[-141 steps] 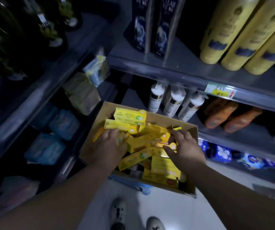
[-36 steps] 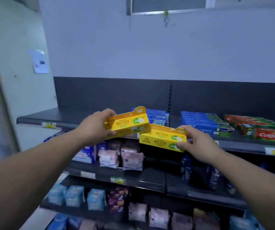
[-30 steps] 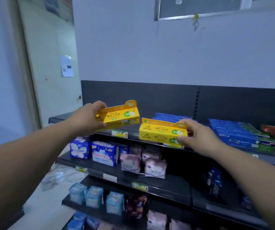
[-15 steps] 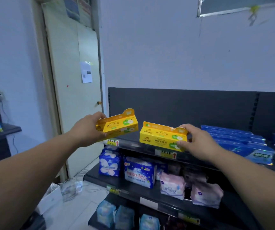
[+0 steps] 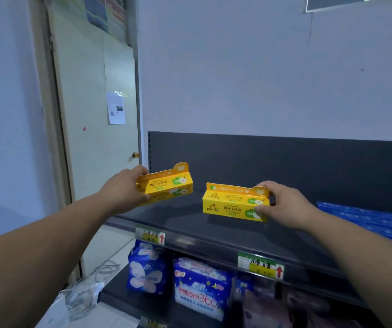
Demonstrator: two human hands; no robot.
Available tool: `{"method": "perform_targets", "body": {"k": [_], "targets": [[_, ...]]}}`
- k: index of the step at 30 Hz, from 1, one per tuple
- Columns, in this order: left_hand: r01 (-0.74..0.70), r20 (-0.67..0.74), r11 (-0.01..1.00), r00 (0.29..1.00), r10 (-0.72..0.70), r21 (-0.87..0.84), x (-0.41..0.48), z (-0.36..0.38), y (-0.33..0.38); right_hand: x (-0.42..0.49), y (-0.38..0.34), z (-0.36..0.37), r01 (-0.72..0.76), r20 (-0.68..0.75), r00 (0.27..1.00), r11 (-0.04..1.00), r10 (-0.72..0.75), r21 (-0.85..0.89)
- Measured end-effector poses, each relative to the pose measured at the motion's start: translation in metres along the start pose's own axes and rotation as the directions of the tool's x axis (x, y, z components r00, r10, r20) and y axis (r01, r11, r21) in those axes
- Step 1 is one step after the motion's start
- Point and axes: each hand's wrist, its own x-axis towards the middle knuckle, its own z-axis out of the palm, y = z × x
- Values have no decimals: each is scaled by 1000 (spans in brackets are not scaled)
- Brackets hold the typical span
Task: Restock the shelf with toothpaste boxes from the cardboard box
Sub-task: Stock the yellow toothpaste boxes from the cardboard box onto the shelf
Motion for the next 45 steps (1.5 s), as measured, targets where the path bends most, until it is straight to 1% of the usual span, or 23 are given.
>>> {"method": "perform_targets", "body": {"k": [3, 8, 13, 16, 22, 26, 31, 33, 37, 40, 43, 45], "targets": [[32, 9, 999, 999, -32, 17, 35, 13, -11, 37, 4, 7, 2, 27, 1000, 1000, -2, 10], [68, 36, 996, 997, -70, 64, 90, 37, -39, 88, 4, 33, 26, 124, 992, 999, -29, 26], [34, 100, 994, 994, -44, 100, 150, 56, -63, 130, -9, 66, 34, 190, 981, 998, -44, 54], [-15, 156, 997, 988, 4, 71, 186, 68, -82, 156, -23, 91, 8, 210, 977, 996, -26, 85], [-125, 267, 992, 956, 123, -12, 256, 87, -127, 205, -54, 145, -73, 243, 969, 994, 51, 82], [-154, 343, 985, 923, 171, -78, 297, 102, -155, 240, -70, 179, -93, 220, 972, 994, 79, 53], [-192, 405, 968, 882, 242, -162, 332, 124, -174, 267, -82, 209, -122, 199, 974, 990, 106, 75], [-163, 384, 959, 891, 244, -233, 340, 133, -179, 275, -84, 215, -126, 184, 977, 988, 108, 92], [-114, 292, 926, 929, 228, -359, 347, 143, -186, 288, -88, 230, -157, 117, 983, 980, 143, 122], [-112, 233, 909, 948, 219, -401, 348, 145, -189, 296, -93, 239, -157, 76, 986, 984, 151, 90], [-112, 148, 895, 970, 193, -431, 348, 139, -185, 303, -100, 244, -154, 88, 985, 984, 146, 92], [-138, 111, 891, 973, 204, -433, 347, 136, -180, 304, -104, 246, -156, 98, 984, 983, 147, 95]]}}
